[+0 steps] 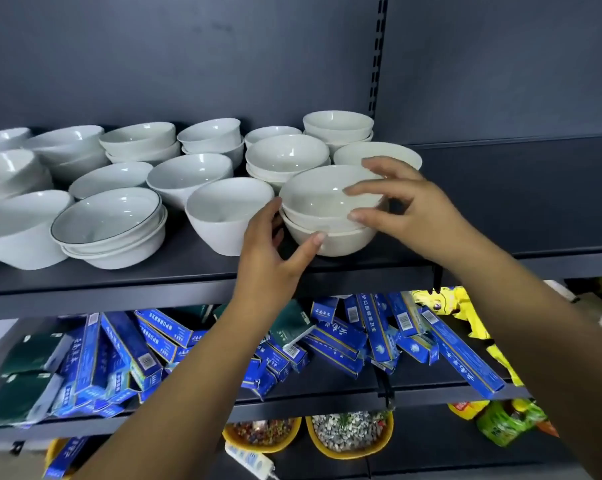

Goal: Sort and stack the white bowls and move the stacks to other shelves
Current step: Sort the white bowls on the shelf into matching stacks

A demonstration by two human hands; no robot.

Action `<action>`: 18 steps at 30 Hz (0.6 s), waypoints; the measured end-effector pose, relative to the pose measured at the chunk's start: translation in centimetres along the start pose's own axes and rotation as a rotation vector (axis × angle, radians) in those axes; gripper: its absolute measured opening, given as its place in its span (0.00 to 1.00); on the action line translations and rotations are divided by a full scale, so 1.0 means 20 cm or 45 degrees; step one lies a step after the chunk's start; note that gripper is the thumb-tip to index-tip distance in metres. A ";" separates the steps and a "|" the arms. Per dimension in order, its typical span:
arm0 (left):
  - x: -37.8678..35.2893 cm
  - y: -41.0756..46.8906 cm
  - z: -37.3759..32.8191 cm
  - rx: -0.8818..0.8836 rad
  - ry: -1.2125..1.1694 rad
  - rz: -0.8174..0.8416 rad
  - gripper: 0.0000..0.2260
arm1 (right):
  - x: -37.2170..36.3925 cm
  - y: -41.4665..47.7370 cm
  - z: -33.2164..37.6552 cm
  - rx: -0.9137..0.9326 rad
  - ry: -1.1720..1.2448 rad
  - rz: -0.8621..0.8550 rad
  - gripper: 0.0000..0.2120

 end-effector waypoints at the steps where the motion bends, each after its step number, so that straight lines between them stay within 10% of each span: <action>1: 0.00 0.01 -0.01 0.008 -0.029 0.013 0.31 | 0.01 0.00 -0.03 -0.060 0.080 -0.032 0.17; 8: -0.05 0.01 -0.06 0.028 -0.254 -0.017 0.18 | -0.05 -0.03 -0.14 -0.260 0.562 0.012 0.10; 18: -0.09 0.04 -0.01 0.144 -0.365 0.061 0.23 | -0.09 -0.05 -0.19 -0.282 0.811 0.158 0.37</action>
Point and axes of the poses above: each hand's wrist, its own y-axis towards the middle knuckle, its own x-axis out of the back of the hand, z = x × y, the point moved 4 cm from there along y, towards the middle knuckle, and after that the axes turned 12 degrees about -x, right-handed, at the moved point
